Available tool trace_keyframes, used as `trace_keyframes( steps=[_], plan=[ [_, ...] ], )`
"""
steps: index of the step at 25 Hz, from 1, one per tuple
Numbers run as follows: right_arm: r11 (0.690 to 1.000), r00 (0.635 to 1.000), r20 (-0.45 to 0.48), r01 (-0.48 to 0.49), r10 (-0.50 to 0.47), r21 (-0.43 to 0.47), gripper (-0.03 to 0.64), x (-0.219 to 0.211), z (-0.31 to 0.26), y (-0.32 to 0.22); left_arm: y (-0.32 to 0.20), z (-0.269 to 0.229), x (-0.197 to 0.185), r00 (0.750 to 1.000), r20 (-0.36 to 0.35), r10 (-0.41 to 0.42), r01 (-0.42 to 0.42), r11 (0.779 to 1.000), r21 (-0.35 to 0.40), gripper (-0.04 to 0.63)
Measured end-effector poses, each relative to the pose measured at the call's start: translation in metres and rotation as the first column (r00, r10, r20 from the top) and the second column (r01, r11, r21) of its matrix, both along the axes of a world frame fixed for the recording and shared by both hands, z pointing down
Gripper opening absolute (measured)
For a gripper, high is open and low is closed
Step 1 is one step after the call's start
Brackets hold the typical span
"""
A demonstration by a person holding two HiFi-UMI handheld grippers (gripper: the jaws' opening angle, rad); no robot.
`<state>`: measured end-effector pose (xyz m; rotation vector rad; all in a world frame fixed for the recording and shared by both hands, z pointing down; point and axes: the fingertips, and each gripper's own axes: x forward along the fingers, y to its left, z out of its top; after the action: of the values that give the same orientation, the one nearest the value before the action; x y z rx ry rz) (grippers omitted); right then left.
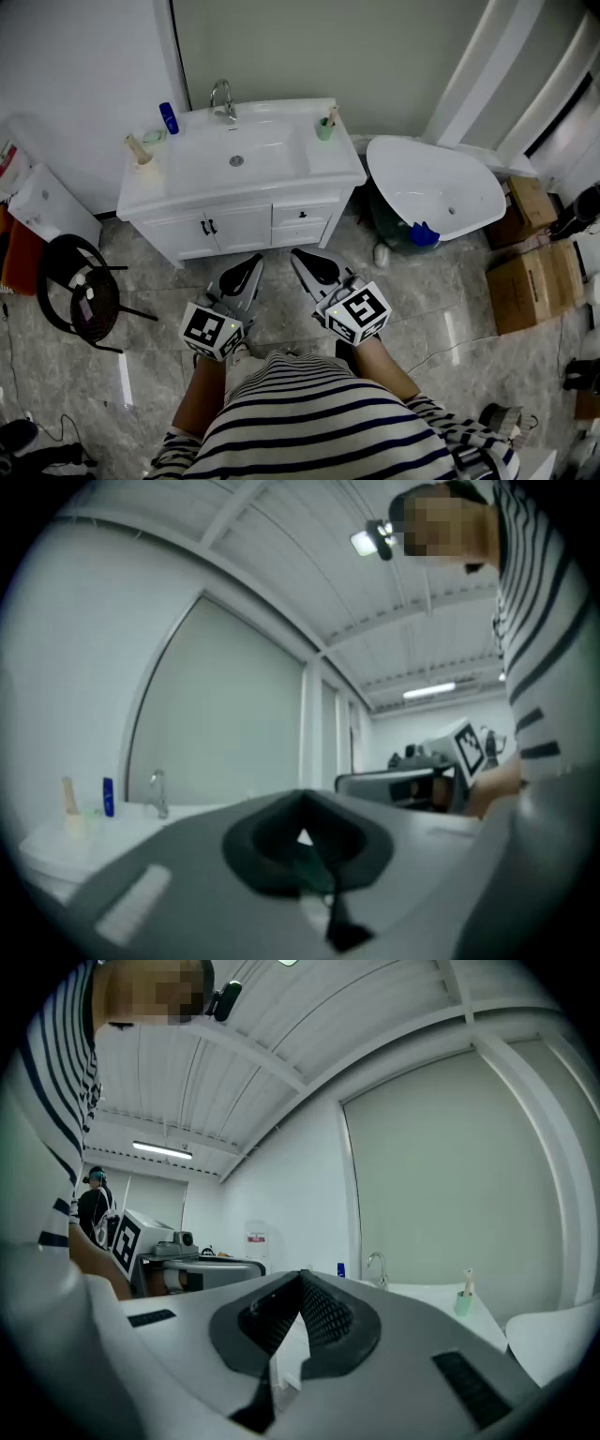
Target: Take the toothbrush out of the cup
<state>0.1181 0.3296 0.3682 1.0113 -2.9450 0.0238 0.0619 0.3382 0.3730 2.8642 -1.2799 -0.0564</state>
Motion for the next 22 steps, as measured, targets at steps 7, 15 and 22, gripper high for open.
trace_keyframes(
  steps=[7,15,22],
  plan=[
    [1.0,1.0,-0.005,0.004,-0.004,0.001,0.006,0.0,0.0,0.002,0.001,0.002,0.003,1.0,-0.007,0.008,-0.008,1.0,-0.009,0.006],
    [1.0,1.0,-0.008,0.016,-0.016,-0.01,0.006,0.0,0.002,0.001,-0.001,0.001,0.005,1.0,-0.015,0.012,-0.012,1.0,-0.01,0.006],
    [0.999,0.999,0.006,0.034,-0.033,-0.03,0.006,0.004,0.009,0.003,-0.001,0.006,0.009,1.0,-0.002,0.007,-0.007,1.0,-0.026,0.006]
  ],
)
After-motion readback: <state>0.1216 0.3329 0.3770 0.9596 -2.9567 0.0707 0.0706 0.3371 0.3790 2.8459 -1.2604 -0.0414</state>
